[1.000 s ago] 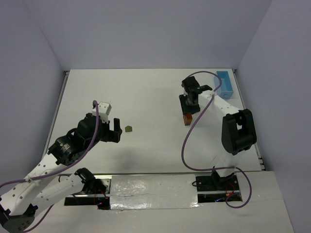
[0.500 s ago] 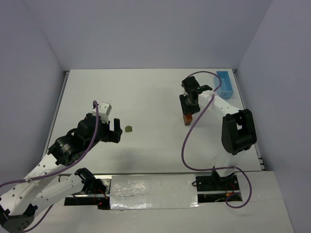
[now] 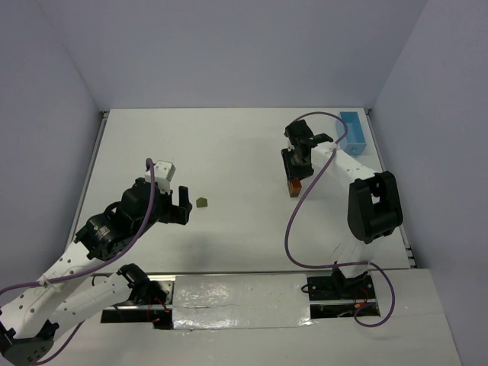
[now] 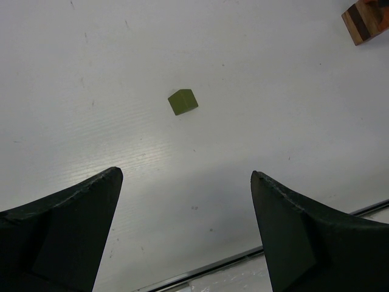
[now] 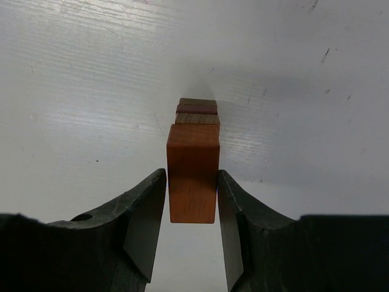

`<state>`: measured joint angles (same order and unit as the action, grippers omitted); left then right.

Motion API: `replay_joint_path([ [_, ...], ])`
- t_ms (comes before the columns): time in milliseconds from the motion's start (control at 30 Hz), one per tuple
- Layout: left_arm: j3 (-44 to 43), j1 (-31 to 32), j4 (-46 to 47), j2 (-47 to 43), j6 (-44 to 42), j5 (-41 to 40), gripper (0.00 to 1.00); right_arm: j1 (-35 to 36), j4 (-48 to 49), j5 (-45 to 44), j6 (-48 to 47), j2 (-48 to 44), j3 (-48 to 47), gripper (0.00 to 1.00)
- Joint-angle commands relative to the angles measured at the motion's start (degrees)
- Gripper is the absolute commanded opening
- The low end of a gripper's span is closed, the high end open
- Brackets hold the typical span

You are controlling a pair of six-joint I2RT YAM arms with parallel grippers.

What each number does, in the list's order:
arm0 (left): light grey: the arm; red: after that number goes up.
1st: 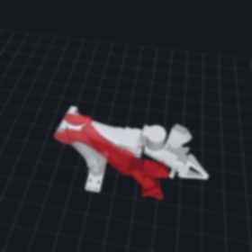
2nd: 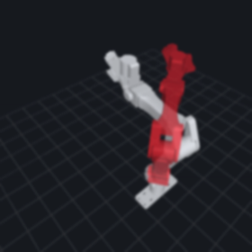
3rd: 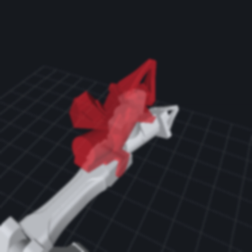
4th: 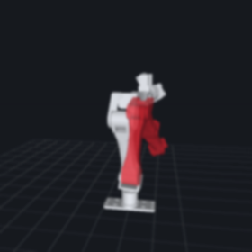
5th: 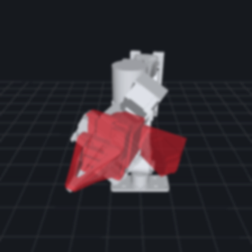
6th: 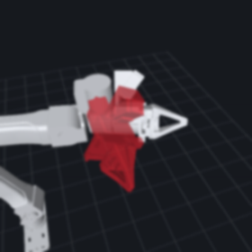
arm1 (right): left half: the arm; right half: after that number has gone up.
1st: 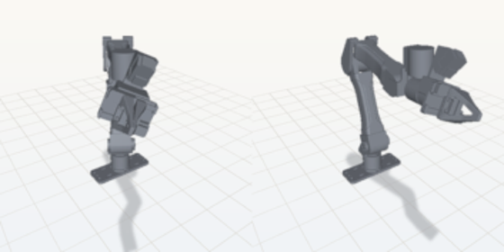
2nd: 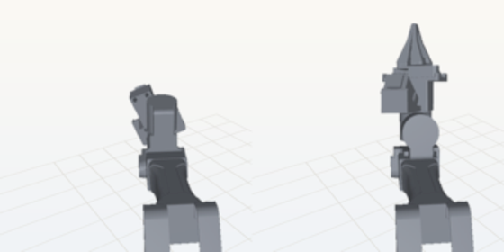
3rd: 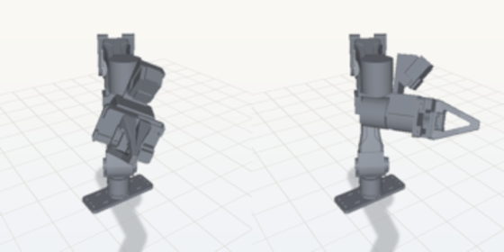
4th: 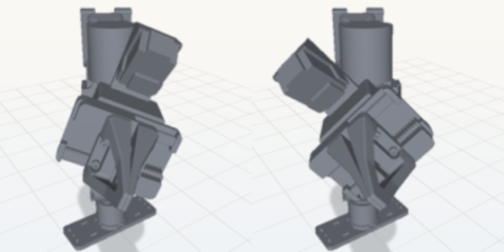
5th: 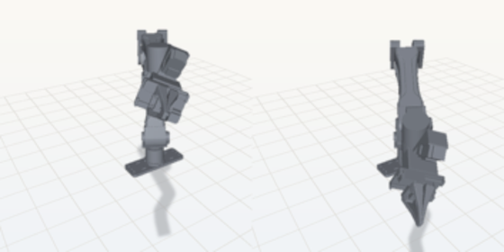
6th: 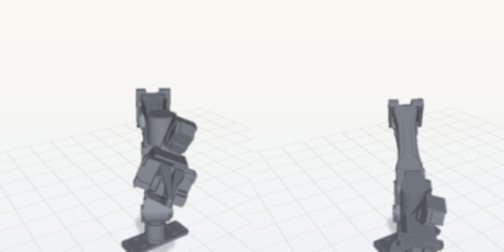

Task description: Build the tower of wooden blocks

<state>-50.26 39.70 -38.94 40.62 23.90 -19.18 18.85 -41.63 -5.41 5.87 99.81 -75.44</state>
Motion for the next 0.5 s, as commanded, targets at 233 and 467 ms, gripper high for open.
replay_joint_path([
  [233, -0.2, 0.5, 1.8, -0.6, -1.0, -0.1, 0.99, -0.3, -0.8, -1.1, 0.0, 0.5, -1.6, 0.47],
  [467, -0.2, 0.6, 1.8, -0.6, -1.1, 0.0, 0.99, -0.6, -1.0, -1.3, 0.3, 0.1, -1.7, 0.47],
])
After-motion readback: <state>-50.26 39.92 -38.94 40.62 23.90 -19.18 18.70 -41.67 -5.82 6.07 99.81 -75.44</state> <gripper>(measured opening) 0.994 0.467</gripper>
